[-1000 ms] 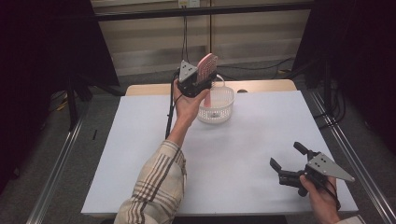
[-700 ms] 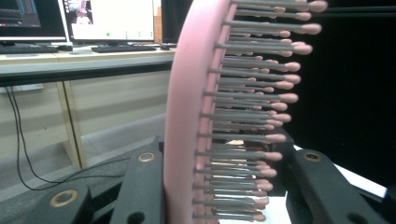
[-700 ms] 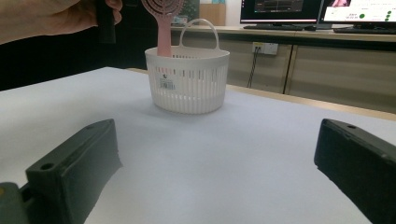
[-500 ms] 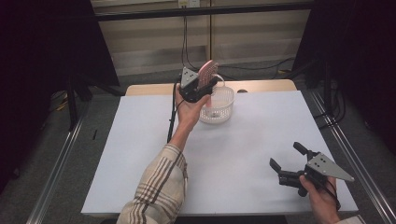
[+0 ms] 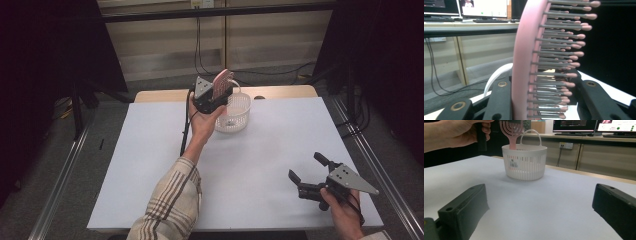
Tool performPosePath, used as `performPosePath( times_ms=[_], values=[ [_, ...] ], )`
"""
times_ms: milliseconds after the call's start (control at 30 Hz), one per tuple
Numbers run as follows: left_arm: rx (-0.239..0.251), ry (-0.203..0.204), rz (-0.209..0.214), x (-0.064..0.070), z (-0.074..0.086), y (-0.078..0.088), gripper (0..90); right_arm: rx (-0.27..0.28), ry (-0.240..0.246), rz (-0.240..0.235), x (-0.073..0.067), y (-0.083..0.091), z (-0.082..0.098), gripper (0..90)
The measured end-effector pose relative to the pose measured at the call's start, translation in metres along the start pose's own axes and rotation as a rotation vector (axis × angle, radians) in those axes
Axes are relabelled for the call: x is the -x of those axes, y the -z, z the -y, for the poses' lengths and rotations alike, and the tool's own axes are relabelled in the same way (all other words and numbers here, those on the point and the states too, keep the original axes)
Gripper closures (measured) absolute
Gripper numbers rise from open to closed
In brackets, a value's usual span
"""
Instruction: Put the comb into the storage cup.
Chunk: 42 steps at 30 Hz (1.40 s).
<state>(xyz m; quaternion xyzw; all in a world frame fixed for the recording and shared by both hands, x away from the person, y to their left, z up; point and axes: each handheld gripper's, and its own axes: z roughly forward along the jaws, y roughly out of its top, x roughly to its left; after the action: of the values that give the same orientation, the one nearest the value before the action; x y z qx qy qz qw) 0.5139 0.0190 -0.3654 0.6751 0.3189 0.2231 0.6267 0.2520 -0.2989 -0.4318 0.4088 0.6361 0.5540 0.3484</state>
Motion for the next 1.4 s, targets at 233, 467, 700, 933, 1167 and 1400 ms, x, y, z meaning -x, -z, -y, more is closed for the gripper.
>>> performPosePath(
  times_ms=[233, 467, 700, 933, 1167, 1400],
  values=[
    [0.001, -0.016, -0.002, 0.001, 0.0, 0.0, 61.4, -0.002, -0.002, 0.001, 0.0, 0.0, 0.0, 0.0],
    [-0.031, -0.008, -0.016, -0.005, 0.006, 0.001, 61.1, -0.001, -0.001, 0.0, 0.0, 0.0, 0.0, 0.0],
    [-0.016, 0.016, -0.016, -0.006, 0.007, 0.0, 61.1, -0.005, 0.001, -0.002, 0.0, -0.001, 0.001, 0.0],
    [-0.001, 0.013, -0.004, -0.002, 0.012, -0.009, 61.1, -0.007, -0.002, -0.003, 0.0, -0.001, 0.001, 0.0],
    [-0.011, 0.032, 0.01, -0.002, 0.023, -0.016, 61.1, -0.006, -0.002, -0.006, 0.001, 0.0, 0.001, 0.0],
    [-0.03, 0.03, 0.008, -0.004, 0.023, -0.015, 60.7, -0.008, 0.0, -0.005, 0.0, -0.001, 0.001, 0.0]
  ],
)
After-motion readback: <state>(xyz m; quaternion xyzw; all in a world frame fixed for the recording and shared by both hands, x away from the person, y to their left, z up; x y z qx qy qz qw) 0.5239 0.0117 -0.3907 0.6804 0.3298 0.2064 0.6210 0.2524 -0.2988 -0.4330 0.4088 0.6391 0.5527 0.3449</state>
